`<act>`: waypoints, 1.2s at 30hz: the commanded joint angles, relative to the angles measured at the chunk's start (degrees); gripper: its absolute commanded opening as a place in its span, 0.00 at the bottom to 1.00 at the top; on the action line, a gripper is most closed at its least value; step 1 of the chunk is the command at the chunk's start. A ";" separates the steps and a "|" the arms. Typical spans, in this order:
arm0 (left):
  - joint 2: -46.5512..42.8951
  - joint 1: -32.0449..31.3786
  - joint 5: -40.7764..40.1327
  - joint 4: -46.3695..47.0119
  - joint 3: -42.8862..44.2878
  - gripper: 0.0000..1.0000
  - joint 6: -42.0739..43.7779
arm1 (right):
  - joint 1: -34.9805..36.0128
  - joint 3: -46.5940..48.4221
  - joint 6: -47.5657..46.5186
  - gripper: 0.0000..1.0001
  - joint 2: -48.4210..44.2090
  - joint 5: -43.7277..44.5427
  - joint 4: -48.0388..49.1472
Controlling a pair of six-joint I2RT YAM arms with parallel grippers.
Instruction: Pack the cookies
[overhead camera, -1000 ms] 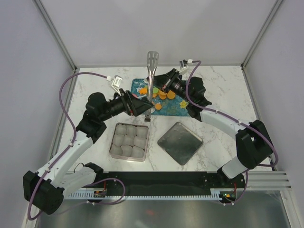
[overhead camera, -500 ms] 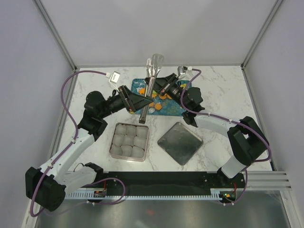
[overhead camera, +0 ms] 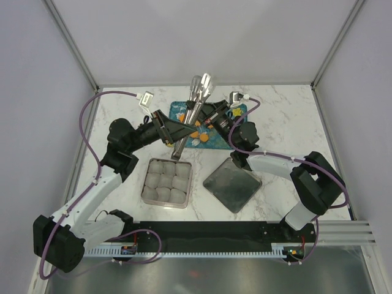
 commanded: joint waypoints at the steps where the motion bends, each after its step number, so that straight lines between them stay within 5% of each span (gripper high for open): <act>1: -0.55 0.10 1.84 3.65 -0.53 0.82 -2.44 | 0.88 -0.33 0.96 0.00 0.04 3.39 7.05; 26: -1.96 0.10 -0.18 -0.57 -0.44 0.61 0.28 | 3.61 -1.73 -4.40 0.00 -2.15 9.99 3.02; 36: -2.14 0.10 -0.36 -1.36 0.26 0.56 0.90 | 3.96 -3.05 -10.11 0.34 -9.18 14.46 -8.13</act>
